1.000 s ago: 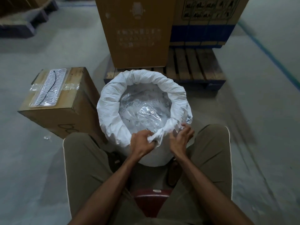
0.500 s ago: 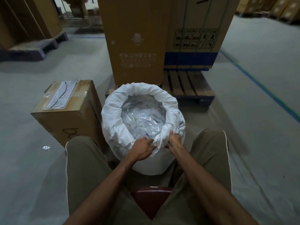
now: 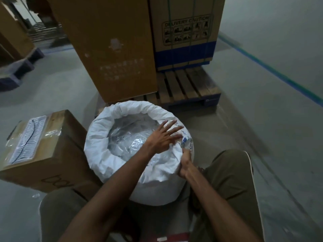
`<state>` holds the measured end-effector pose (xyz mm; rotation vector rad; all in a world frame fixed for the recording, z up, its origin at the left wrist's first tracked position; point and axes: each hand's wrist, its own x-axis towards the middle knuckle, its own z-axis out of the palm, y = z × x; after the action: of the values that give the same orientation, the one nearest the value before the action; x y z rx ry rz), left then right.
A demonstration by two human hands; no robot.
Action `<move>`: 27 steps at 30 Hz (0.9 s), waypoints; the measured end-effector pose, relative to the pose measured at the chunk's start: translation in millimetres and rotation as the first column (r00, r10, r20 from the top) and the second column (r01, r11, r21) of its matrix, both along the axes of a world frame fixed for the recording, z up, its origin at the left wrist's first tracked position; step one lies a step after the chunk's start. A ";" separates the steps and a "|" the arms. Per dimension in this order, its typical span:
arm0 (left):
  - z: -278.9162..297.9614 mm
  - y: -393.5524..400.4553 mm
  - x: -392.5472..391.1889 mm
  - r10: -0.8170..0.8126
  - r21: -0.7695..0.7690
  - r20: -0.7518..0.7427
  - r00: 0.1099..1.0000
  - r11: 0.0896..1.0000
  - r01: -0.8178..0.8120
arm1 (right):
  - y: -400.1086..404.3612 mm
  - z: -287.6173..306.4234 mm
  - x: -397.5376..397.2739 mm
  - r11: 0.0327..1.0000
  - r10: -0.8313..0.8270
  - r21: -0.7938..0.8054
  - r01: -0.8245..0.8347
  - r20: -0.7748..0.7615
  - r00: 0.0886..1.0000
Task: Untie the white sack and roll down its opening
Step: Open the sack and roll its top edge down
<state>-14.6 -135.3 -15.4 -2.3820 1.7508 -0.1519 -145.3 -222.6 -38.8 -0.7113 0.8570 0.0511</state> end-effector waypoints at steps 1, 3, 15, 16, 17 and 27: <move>-3.6 -4.5 11.9 -0.049 0.052 0.028 0.998 0.998 0.047 | -4.8 -1.2 1.9 1.000 0.006 -0.022 -0.006 -0.009 1.000; -12.0 -9.2 31.7 -0.098 0.115 0.039 0.994 0.989 0.093 | -14.3 -10.2 8.0 0.992 0.039 -0.117 -0.045 -0.056 0.998; -3.6 -50.0 51.3 0.148 0.069 -0.446 0.883 0.989 -0.131 | -62.1 -8.8 41.7 0.399 0.387 -0.798 -0.451 -0.299 0.872; -2.6 -45.0 56.8 0.178 0.090 -0.534 0.826 0.984 -0.154 | -69.6 -11.3 44.1 0.403 0.421 -0.773 -0.491 -0.320 0.849; -1.2 -39.4 62.6 0.175 0.078 -0.611 0.772 0.984 -0.162 | -76.8 -11.5 47.3 0.390 0.452 -0.752 -0.531 -0.345 0.822; -14.1 -31.1 114.4 0.215 0.056 -0.162 0.963 0.976 -0.209 | -69.3 5.2 90.2 -0.117 0.343 -0.696 -0.708 -0.697 0.629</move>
<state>99.8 -166.4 -29.5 -2.5997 1.5311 0.1133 -55.1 -291.9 -33.6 -2.4613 0.7152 0.4133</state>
